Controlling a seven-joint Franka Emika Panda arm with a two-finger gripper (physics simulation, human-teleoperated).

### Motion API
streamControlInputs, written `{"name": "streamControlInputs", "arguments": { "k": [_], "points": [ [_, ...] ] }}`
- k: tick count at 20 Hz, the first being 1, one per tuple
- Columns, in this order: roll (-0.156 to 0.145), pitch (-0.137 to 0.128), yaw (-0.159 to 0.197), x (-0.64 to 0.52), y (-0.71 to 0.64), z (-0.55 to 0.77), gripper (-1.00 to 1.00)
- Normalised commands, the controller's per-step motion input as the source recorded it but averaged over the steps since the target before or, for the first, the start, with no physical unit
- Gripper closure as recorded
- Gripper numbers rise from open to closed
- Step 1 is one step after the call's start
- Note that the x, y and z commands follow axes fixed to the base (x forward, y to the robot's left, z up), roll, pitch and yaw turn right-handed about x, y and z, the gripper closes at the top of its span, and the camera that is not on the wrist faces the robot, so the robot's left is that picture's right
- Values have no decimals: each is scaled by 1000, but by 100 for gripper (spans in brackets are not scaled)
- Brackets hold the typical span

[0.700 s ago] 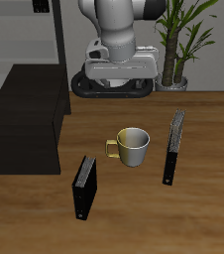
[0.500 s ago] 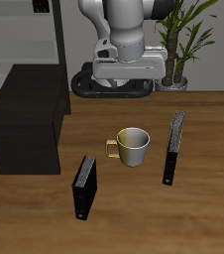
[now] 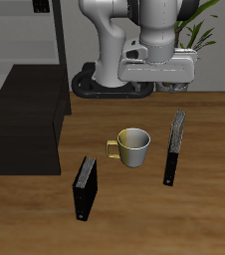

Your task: Place the left black book flat on top of the shelf

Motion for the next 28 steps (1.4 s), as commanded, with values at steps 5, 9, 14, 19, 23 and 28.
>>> {"name": "streamControlInputs", "arguments": {
  "k": [5,9,14,19,23,28],
  "points": [
    [-34,22,-7,331,464,-166,-100],
    [-34,-7,-5,351,298,-194,-100],
    [-34,-7,21,276,116,-222,-100],
    [-13,12,-8,253,74,-286,-100],
    [-8,41,2,68,64,-416,-100],
    [-5,13,-15,-13,-76,-298,-100]
  ]
}}
